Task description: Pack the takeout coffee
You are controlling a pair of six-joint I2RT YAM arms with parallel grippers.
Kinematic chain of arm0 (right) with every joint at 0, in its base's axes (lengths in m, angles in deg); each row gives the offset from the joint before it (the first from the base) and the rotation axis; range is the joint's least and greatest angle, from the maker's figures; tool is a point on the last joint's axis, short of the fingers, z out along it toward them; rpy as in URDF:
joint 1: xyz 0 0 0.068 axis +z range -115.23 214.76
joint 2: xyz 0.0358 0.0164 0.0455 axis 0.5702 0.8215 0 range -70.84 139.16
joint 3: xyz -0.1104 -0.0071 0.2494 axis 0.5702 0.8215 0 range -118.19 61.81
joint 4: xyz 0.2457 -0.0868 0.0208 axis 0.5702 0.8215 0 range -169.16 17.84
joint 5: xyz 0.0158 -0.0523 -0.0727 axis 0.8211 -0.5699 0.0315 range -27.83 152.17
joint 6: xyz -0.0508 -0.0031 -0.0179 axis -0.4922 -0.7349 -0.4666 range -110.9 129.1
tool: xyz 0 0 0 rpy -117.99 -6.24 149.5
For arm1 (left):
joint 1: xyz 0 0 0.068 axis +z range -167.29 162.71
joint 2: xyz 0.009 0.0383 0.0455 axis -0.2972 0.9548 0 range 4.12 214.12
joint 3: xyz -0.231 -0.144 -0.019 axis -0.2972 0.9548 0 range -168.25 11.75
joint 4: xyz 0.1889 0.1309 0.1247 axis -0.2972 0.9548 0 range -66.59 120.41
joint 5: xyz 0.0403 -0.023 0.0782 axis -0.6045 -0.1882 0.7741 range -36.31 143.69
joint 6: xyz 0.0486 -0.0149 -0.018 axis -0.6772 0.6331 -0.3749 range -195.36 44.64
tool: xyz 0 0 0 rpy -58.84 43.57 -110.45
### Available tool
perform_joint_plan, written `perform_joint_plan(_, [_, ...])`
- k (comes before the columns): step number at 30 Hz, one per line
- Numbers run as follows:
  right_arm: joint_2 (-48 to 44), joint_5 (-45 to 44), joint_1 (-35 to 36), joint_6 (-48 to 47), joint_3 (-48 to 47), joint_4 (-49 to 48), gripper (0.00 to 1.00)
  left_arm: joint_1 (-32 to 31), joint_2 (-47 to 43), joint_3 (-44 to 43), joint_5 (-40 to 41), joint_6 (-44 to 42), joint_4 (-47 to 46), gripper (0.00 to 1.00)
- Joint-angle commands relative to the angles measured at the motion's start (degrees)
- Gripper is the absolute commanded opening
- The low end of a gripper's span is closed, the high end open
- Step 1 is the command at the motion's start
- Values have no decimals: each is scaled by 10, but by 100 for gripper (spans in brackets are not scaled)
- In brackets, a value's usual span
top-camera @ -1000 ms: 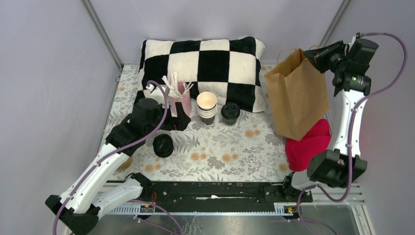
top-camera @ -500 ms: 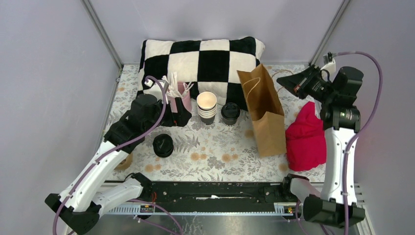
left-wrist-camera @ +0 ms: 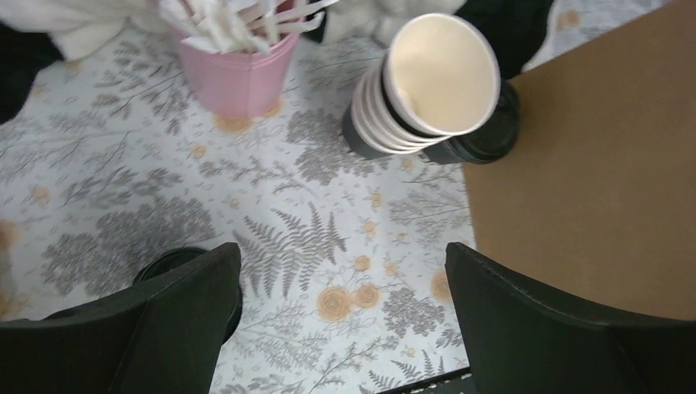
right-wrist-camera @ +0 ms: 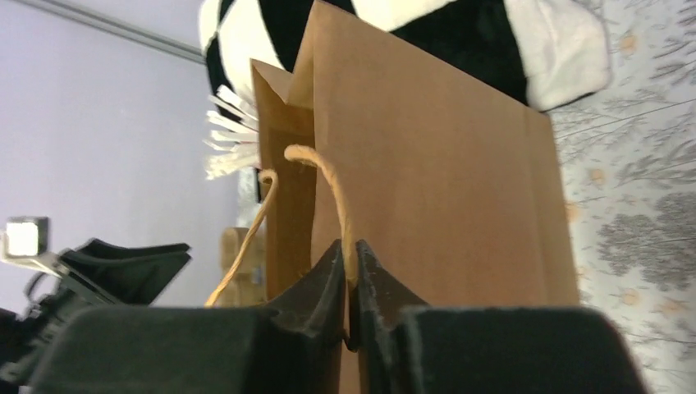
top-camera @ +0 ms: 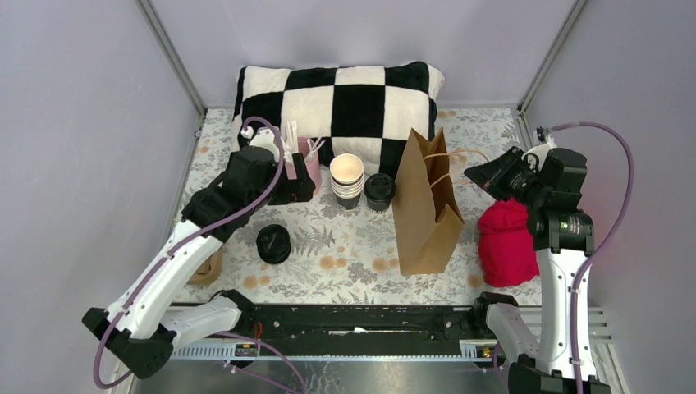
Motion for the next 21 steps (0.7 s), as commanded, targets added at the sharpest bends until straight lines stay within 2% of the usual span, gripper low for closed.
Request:
perform_joint_plan(1, [-20,-79,37,-64,-4,27,19,9,25,-35,97,23,54,99])
perform_joint_plan(4, [-18,-119,65,-97,-23,47,26,52,32,-38,111,33,79,99])
perform_joint_plan(5, [-17,-136,74,-108,-34,55,33,84,29,-36,97,32,82,99])
perform_joint_plan(9, [-20,-193,122,-147,-85,87,71,232,19,-28,34,11,88,99])
perform_joint_plan(12, [-24,-219,156,-168,-128,112,95,314,37,-32,43,6,99,99])
perform_joint_plan(13, [-26,-226,167,-173,-145,119,99,330,43,-30,53,8,100,99])
perform_joint_plan(17, [-47,-253,207,-192,-179,132,100,407,74,-7,47,10,86,99])
perform_joint_plan(20, [-72,-285,234,-205,-166,127,100,468,88,33,-3,-4,53,97])
perform_joint_plan(21, [-79,-298,244,-208,-160,127,100,477,94,39,-14,-10,44,93])
